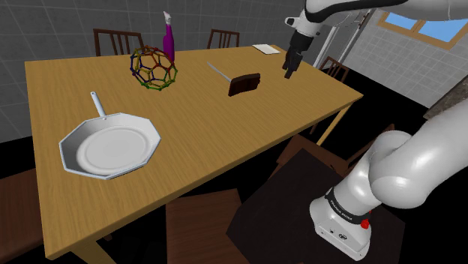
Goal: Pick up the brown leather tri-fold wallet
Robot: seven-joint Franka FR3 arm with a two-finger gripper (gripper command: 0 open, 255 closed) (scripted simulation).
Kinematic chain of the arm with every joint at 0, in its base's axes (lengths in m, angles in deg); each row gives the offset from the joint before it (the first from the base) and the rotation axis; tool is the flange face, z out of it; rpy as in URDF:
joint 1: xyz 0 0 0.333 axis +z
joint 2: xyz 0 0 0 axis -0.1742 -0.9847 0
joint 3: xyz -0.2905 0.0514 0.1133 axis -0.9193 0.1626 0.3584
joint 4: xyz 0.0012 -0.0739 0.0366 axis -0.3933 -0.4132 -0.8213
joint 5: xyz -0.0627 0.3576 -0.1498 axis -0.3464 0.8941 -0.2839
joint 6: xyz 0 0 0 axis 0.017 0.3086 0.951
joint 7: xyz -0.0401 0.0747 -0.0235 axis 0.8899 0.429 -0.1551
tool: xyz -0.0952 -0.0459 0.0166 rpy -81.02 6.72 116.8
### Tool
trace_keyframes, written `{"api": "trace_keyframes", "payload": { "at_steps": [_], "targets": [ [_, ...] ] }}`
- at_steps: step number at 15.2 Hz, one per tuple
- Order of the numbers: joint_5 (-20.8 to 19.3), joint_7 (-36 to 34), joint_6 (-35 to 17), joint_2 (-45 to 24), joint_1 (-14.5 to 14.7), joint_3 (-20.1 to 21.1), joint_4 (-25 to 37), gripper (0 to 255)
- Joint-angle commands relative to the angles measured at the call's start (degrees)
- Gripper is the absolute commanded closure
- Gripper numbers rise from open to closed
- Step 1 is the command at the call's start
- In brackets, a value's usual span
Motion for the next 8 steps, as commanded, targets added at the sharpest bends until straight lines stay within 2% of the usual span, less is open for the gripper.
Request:
{"api": "trace_keyframes", "payload": {
  "at_steps": [1,4,8],
  "targets": [
    [2.5,7.1,-0.8,-4.9,1.0,-1.7,3.2,0],
    [7.4,17.4,-1.3,-13.4,1.4,-3.3,9.1,0],
    [13.8,29.8,-0.5,-24.4,-0.3,-2.5,18.0,0]
  ]
}}
